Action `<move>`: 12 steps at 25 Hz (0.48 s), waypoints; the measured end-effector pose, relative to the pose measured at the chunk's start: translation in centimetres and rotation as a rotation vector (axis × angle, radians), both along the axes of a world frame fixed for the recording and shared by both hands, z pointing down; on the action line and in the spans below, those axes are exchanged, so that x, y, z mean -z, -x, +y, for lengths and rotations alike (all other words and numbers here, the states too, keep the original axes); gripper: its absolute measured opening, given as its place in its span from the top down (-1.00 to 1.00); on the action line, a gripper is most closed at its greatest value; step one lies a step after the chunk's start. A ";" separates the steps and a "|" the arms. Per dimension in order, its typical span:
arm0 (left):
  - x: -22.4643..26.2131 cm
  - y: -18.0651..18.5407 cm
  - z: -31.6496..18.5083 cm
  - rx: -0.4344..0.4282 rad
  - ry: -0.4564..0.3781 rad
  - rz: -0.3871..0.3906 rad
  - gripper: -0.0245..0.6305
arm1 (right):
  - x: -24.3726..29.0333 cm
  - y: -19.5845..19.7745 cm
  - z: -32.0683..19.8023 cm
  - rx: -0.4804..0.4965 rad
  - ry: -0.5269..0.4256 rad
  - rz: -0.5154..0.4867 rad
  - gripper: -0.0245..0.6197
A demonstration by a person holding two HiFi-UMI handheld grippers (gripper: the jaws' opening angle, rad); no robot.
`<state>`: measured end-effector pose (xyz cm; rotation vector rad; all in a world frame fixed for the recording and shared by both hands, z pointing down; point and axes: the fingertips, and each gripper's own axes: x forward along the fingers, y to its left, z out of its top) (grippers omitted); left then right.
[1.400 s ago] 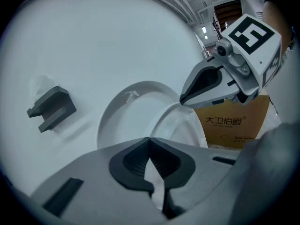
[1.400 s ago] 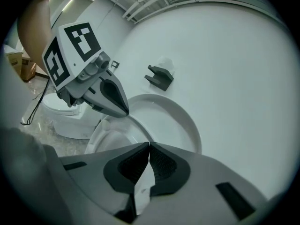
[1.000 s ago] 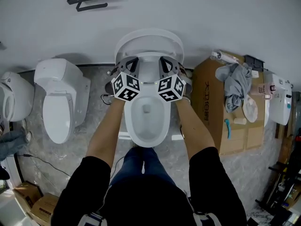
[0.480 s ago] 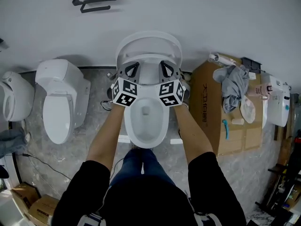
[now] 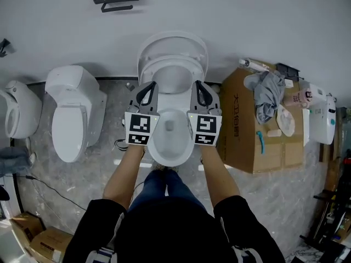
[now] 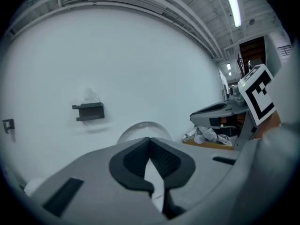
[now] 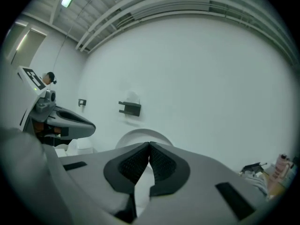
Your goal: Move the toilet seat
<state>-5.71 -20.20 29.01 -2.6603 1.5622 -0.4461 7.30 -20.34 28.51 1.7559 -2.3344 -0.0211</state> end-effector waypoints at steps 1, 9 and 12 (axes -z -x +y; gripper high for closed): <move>0.9 0.2 1.3 0.007 -0.007 0.011 0.91 | 0.9 -0.5 1.3 -0.014 -0.014 -0.016 0.86; 6.7 0.3 11.4 0.004 -0.083 0.038 0.91 | 4.8 -3.6 11.0 -0.083 -0.053 -0.022 0.86; 8.1 0.1 14.6 -0.013 -0.121 0.032 0.91 | 6.2 -3.6 14.2 -0.063 -0.072 0.001 0.85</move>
